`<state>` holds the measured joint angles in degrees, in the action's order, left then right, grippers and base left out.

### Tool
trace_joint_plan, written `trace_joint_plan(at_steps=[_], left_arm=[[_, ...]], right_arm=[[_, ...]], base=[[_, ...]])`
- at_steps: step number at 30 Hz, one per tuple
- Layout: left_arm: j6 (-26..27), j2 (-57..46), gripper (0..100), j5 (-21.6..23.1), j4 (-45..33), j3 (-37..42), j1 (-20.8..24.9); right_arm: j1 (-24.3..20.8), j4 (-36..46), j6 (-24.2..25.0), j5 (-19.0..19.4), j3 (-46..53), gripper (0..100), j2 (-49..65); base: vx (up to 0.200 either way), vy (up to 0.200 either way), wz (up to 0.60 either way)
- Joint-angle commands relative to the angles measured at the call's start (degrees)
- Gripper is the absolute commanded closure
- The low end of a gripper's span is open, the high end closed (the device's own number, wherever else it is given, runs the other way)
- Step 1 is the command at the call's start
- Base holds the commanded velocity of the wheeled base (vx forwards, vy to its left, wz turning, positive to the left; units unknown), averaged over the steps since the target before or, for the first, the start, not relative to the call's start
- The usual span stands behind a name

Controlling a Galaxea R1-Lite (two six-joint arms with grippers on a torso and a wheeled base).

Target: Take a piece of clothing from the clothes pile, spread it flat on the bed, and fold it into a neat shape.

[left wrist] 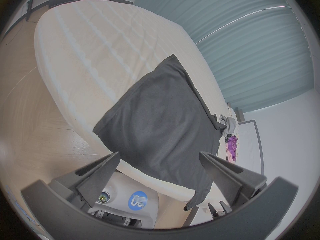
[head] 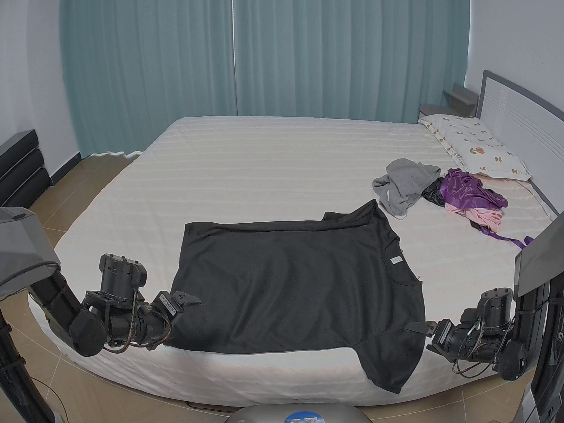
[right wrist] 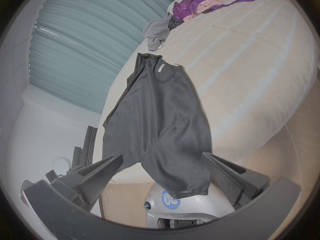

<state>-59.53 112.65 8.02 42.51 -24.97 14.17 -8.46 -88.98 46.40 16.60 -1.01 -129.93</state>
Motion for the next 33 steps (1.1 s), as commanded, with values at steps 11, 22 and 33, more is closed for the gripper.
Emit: trace_joint_plan(at_steps=[11,22,33], left_arm=[[9.34,0.90,0,-0.37,-0.06,3.26,-4.67],[20.68,7.67,0,-4.59,0.73,7.21,-8.01],[25.43,14.44,0,-6.26,14.27,12.66,-8.89]], right_arm=[[-0.33,-0.67,-0.08,0.01,1.01,0,-0.68],[-0.42,-0.67,-0.17,-0.08,1.01,0,-1.21],[-0.42,-0.76,-0.17,-0.17,1.01,0,-1.64]], base=[[0.000,0.000,0.00],[0.000,0.000,0.00],[0.000,0.000,0.00]])
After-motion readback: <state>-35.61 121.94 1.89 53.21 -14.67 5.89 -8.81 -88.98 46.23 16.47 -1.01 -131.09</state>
